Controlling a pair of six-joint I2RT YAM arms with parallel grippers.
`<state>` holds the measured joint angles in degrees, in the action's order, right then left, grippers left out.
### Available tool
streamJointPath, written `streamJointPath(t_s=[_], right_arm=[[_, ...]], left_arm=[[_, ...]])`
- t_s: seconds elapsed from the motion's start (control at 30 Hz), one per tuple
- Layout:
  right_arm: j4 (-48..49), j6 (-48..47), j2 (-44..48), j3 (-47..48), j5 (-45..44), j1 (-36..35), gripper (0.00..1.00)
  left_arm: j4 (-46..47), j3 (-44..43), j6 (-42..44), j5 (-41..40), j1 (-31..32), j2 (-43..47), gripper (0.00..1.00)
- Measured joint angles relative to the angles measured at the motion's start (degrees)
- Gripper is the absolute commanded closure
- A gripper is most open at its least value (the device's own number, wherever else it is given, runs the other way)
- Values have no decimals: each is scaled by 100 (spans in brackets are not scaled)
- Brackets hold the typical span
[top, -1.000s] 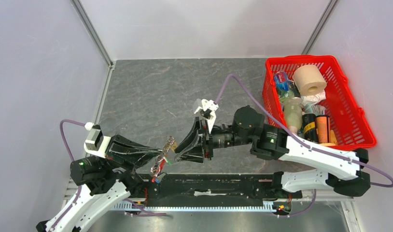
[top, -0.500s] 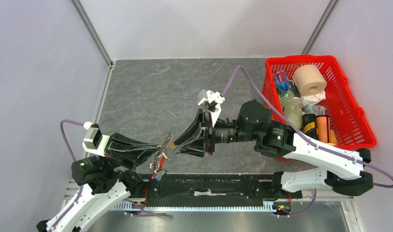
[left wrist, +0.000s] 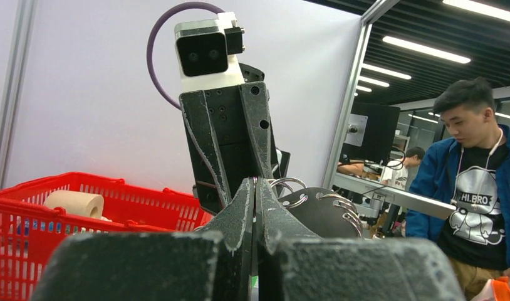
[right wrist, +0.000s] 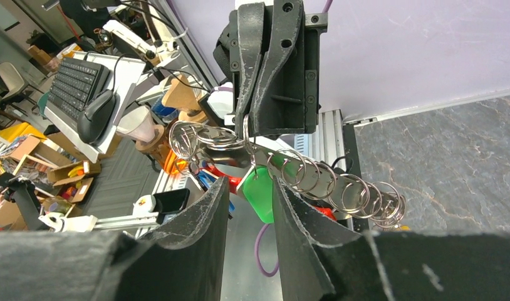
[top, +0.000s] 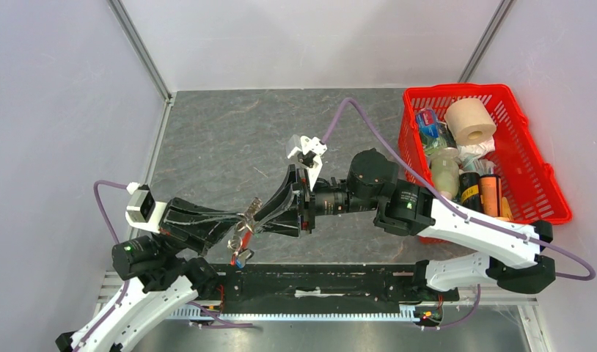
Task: Put the keys on the keyring
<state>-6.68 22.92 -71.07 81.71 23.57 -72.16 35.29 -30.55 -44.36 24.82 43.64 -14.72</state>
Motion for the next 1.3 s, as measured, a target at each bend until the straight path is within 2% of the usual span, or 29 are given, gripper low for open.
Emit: streamJointPath(t_s=[0.43,0.7,0.93,1.23,1.3], right_arm=[[109,-52,-179,212,33,0,63],[111,-111,-260,212,31,0,69],[192,-114,-273,212,28,0,70],[192,-120,-317,286,28,0,75],[195,-129,-317,291,28,0,80]], left_arm=[[262,96,-125,-76,0,-140,98],[299,96,-131,-76,0,-140,98],[328,98,-146,-79,0,-140,98],[402,118,-151,-76,0,-146,98],[413,118,-155,-76,0,-153,98]])
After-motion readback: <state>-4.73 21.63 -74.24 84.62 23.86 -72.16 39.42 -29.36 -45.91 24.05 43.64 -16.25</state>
